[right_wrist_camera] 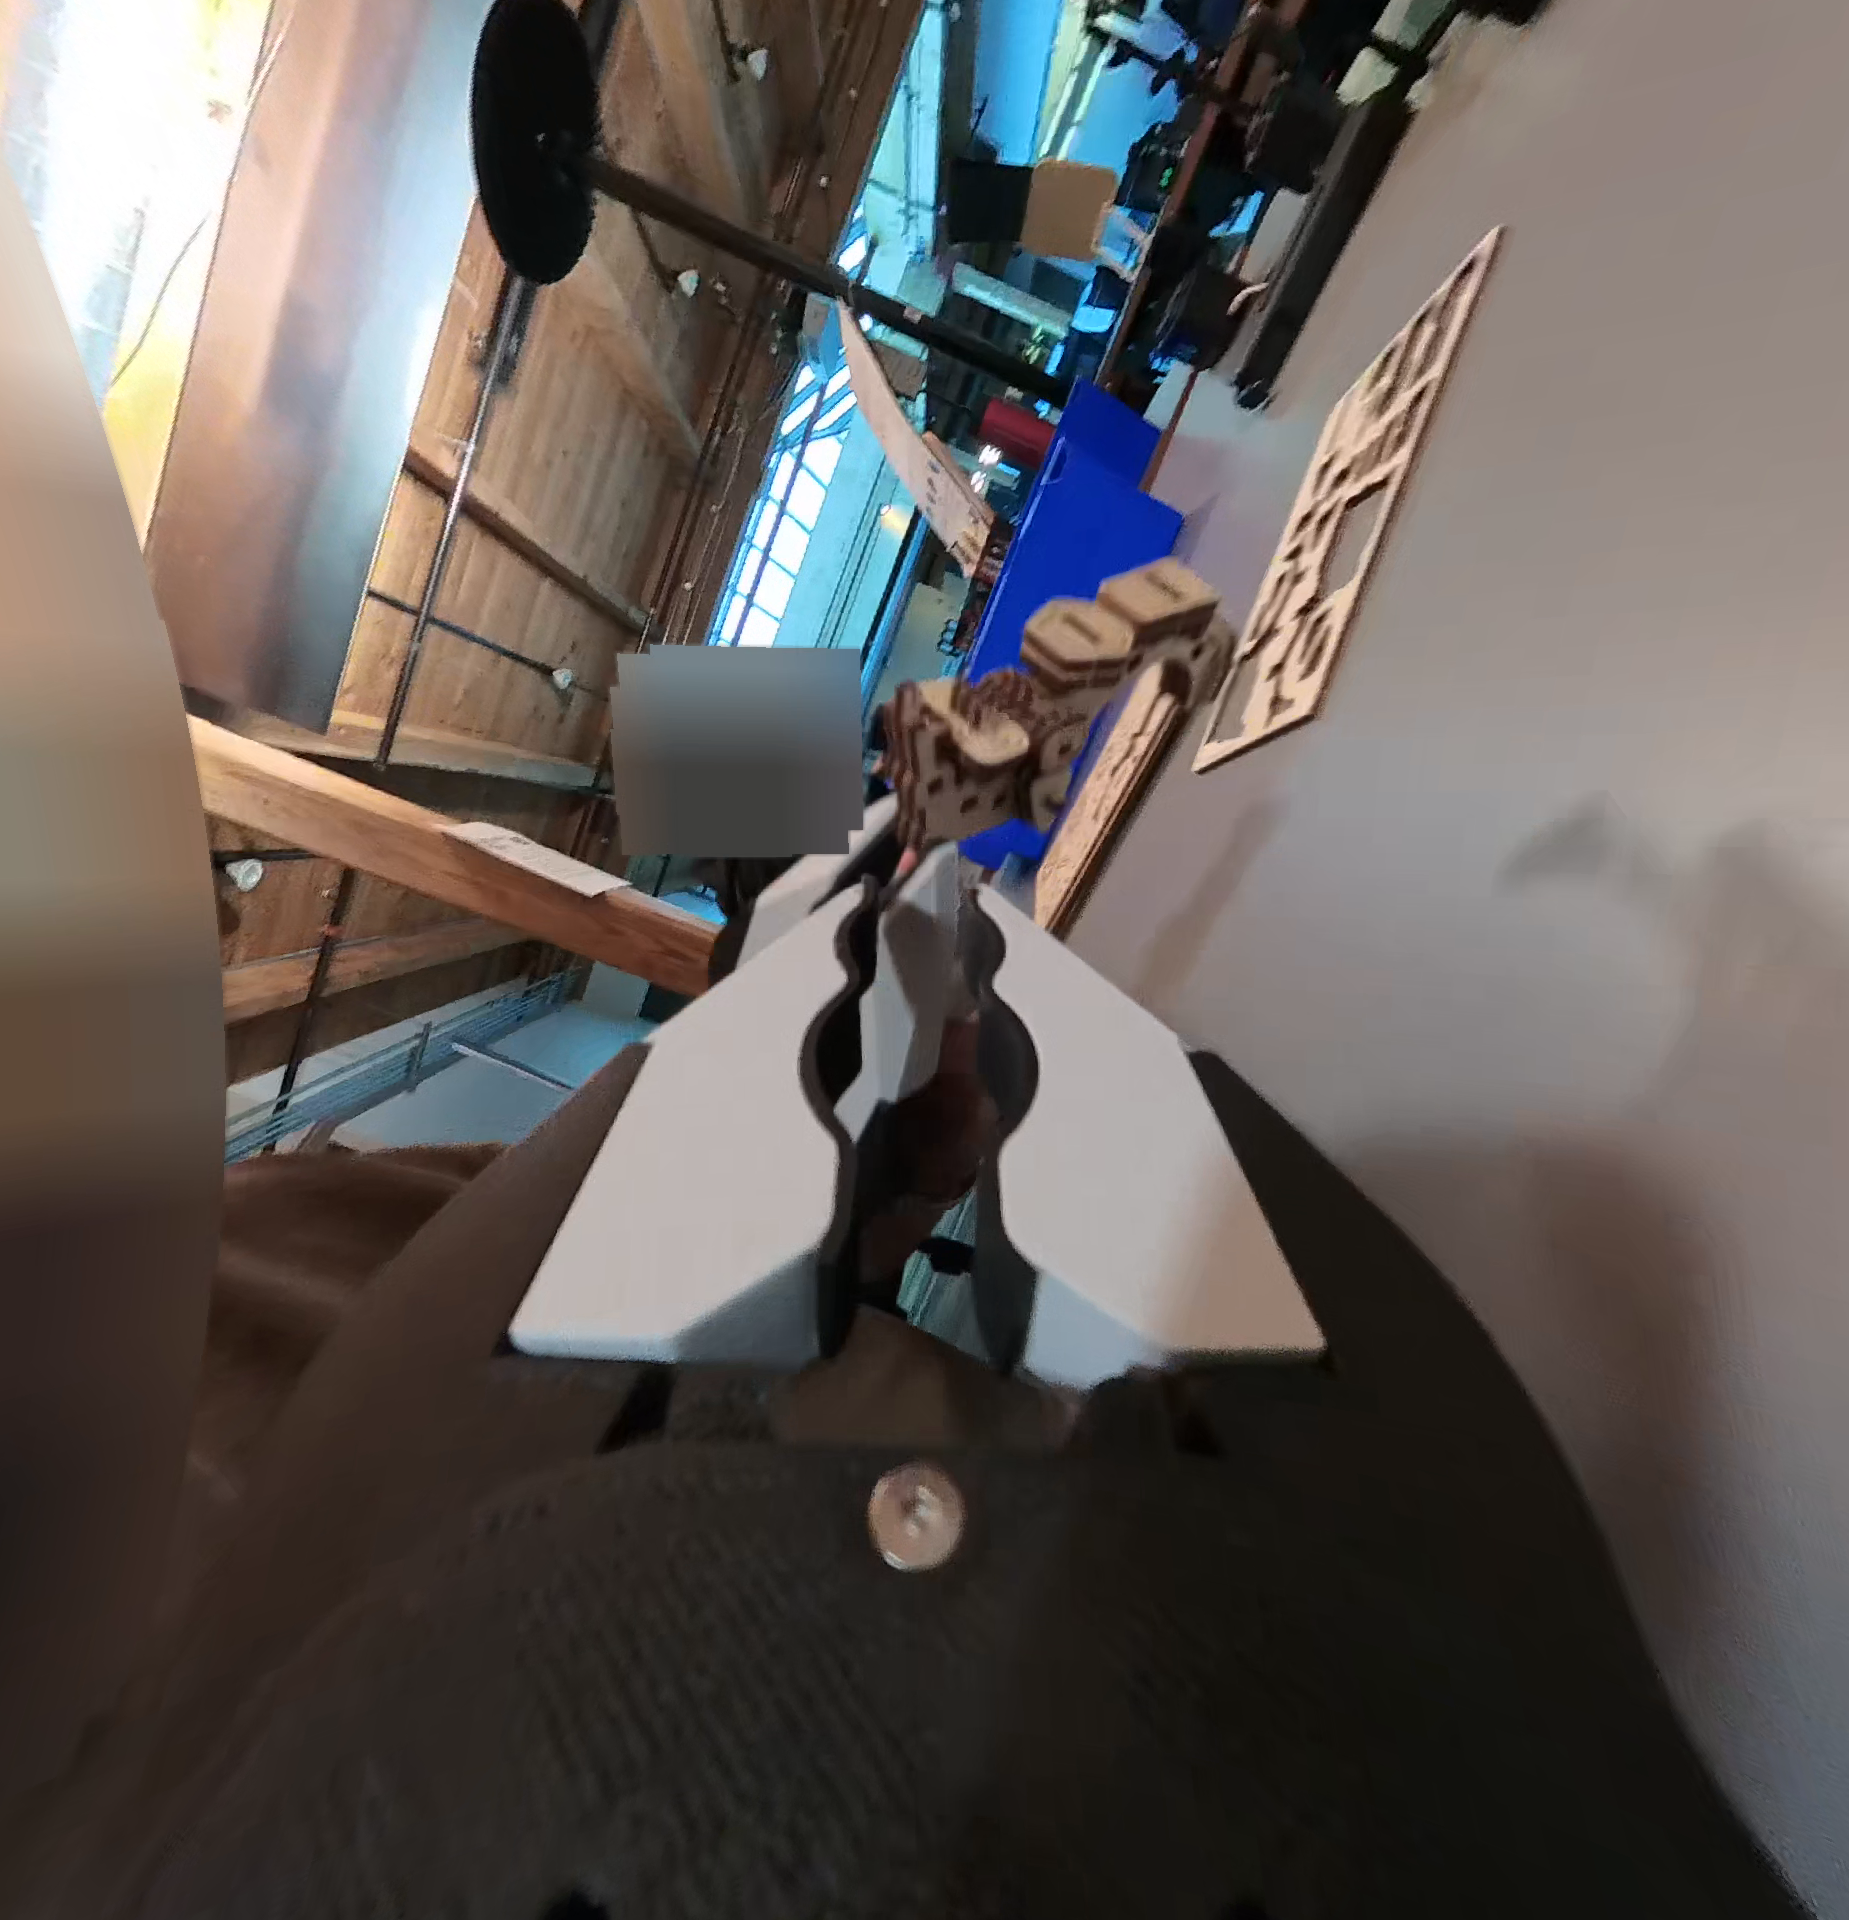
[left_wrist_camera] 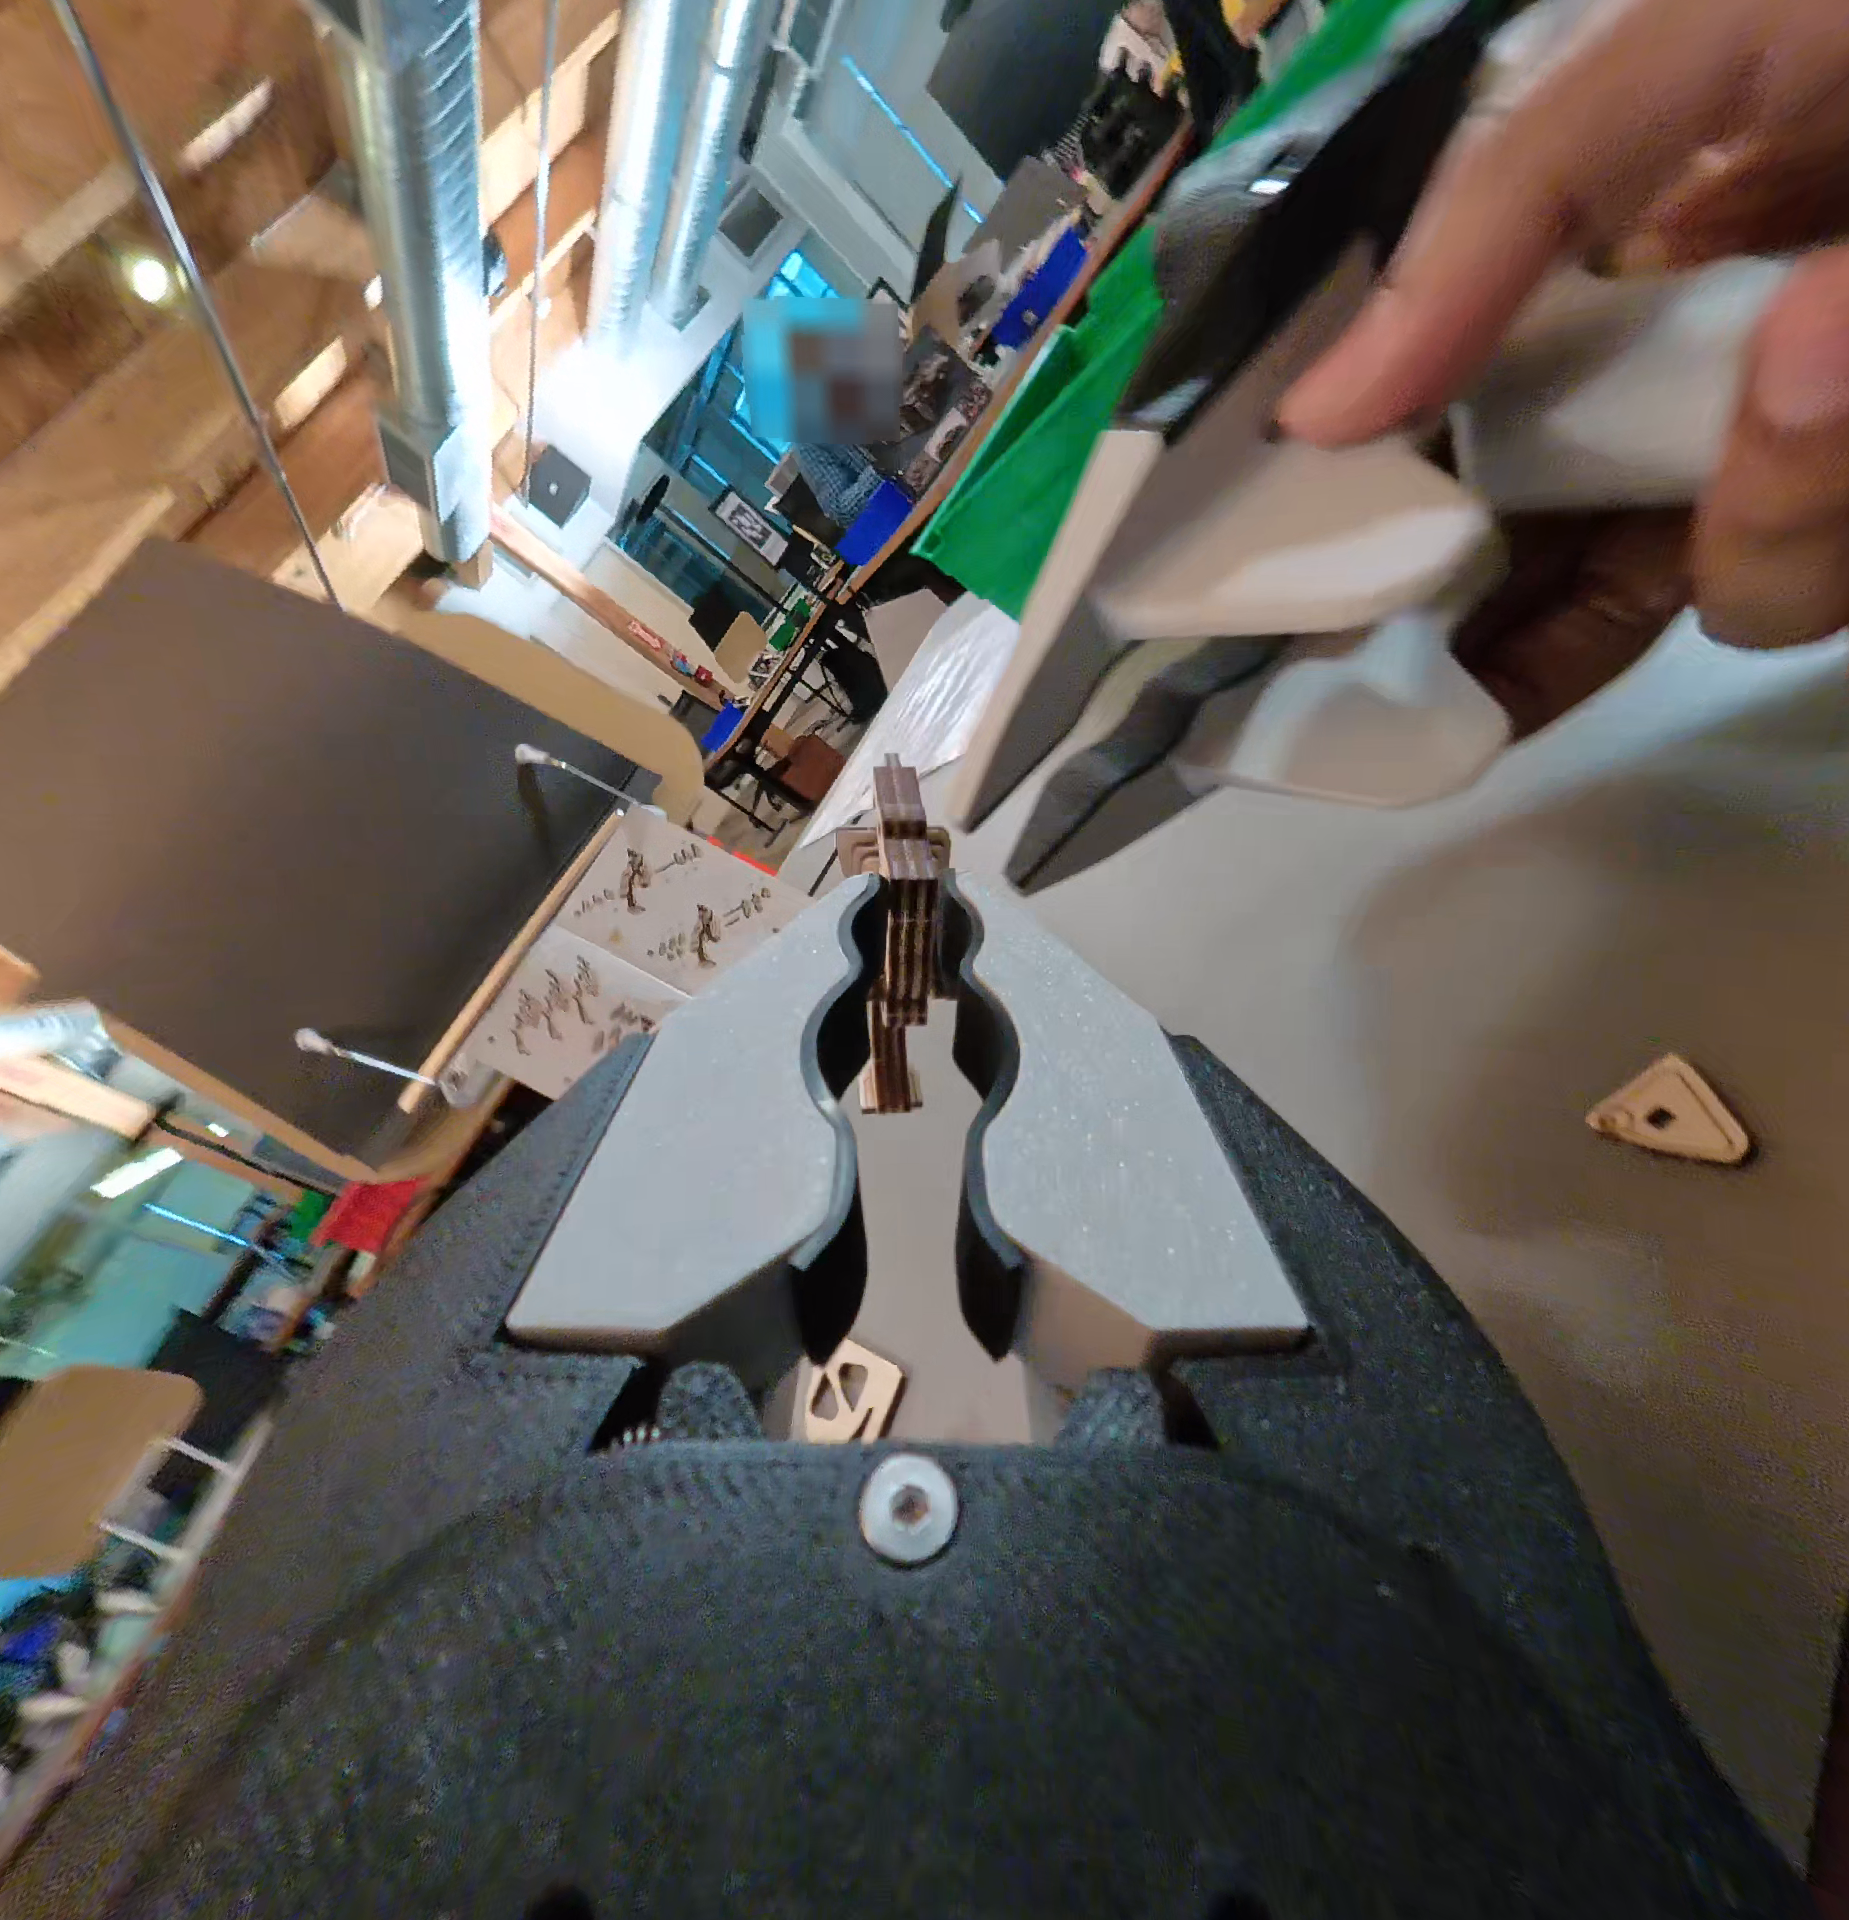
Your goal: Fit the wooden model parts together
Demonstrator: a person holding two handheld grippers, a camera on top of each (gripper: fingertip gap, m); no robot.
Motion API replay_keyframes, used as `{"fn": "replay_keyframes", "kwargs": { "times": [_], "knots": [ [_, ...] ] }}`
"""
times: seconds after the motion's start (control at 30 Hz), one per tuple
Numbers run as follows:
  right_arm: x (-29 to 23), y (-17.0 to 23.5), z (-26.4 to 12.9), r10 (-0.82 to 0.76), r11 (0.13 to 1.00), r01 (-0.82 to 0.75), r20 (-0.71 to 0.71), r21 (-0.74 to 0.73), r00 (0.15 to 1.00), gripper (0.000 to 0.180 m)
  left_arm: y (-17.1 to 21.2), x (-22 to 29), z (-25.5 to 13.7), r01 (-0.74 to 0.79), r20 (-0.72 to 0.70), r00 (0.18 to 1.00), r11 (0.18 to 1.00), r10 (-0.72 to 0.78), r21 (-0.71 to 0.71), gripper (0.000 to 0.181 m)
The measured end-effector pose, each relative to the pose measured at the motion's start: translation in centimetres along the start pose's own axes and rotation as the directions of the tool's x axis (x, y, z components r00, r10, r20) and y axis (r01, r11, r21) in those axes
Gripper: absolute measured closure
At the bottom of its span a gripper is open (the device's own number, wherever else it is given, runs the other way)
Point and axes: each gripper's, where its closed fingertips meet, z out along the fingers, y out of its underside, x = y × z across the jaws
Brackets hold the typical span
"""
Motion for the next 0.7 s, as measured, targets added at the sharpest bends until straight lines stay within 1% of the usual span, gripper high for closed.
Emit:
{"fn": "replay_keyframes", "kwargs": {
  "times": [0.07, 0.1, 0.13, 0.17, 0.2, 0.23, 0.3, 0.37, 0.43, 0.47, 0.5, 0.53, 0.6, 0.67, 0.7],
  "knots": [
    [-0.4, 0.4, 0.3, -0.012, 1.000, 0.013, 0.021, -0.024, 1.000, 0.163, 0.3, -1.5, -0.1, 0.144, 0.020, 0.989, 0.990, -0.144, 0.009, 0.174],
    [-0.5, 0.6, 0.3, -0.024, 0.999, 0.025, 0.023, -0.038, 0.999, 0.161, 0.5, -2.4, -0.2, 0.244, 0.024, 0.969, 0.970, -0.244, 0.016, 0.174],
    [-0.5, 0.7, 0.4, -0.044, 0.998, 0.045, 0.022, -0.054, 0.999, 0.160, 0.7, -3.3, -0.2, 0.361, 0.020, 0.932, 0.932, -0.362, 0.027, 0.175],
    [-0.5, 0.9, 0.3, -0.075, 0.994, 0.076, 0.014, -0.073, 0.997, 0.160, 0.9, -4.2, -0.4, 0.490, 0.001, 0.871, 0.871, -0.490, 0.044, 0.175],
    [-0.4, 1.0, 0.3, -0.120, 0.988, 0.119, -0.001, -0.102, 0.993, 0.161, 1.1, -5.2, -0.6, 0.618, -0.026, 0.786, 0.783, -0.618, 0.068, 0.175],
    [-0.2, 1.3, 0.2, -0.185, 0.973, 0.180, -0.021, -0.146, 0.983, 0.161, 1.5, -6.3, -0.8, 0.730, -0.046, 0.682, 0.677, -0.729, 0.090, 0.175],
    [0.5, 2.0, -0.1, -0.370, 0.904, 0.339, -0.077, -0.262, 0.926, 0.162, 2.4, -8.1, -1.2, 0.882, -0.117, 0.469, 0.455, -0.876, 0.124, 0.174],
    [1.6, 2.5, -0.6, -0.578, 0.773, 0.494, -0.124, -0.398, 0.806, 0.161, 3.8, -9.0, -1.3, 0.965, -0.175, 0.252, 0.234, -0.952, 0.118, 0.174],
    [2.6, 2.7, -1.1, -0.730, 0.635, 0.586, -0.141, -0.504, 0.669, 0.161, 5.2, -9.3, -1.3, 0.994, -0.208, 0.057, 0.036, -0.976, 0.107, 0.175],
    [3.0, 2.8, -1.2, -0.771, 0.586, 0.610, -0.136, -0.534, 0.622, 0.161, 5.8, -9.4, -1.3, 0.994, -0.221, -0.020, -0.043, -0.975, 0.101, 0.175],
    [3.1, 3.1, -1.3, -0.792, 0.556, 0.620, -0.126, -0.553, 0.597, 0.162, 6.2, -9.3, -1.2, 0.990, -0.228, -0.079, -0.103, -0.971, 0.094, 0.174],
    [3.2, 3.4, -1.3, -0.798, 0.542, 0.622, -0.113, -0.565, 0.592, 0.162, 6.5, -9.3, -1.2, 0.986, -0.231, -0.119, -0.142, -0.966, 0.089, 0.174],
    [3.4, 4.1, -1.3, -0.796, 0.525, 0.617, -0.081, -0.586, 0.600, 0.162, 7.0, -9.1, -1.1, 0.980, -0.231, -0.160, -0.182, -0.960, 0.080, 0.174],
    [3.3, 4.6, -1.3, -0.795, 0.500, 0.623, -0.034, -0.602, 0.605, 0.164, 7.3, -9.0, -1.0, 0.979, -0.231, -0.167, -0.188, -0.959, 0.073, 0.174],
    [3.1, 5.2, -1.4, -0.792, 0.477, 0.634, 0.015, -0.608, 0.610, 0.167, 7.4, -9.0, -0.9, 0.980, -0.231, -0.166, -0.187, -0.959, 0.072, 0.174]
  ]
}}
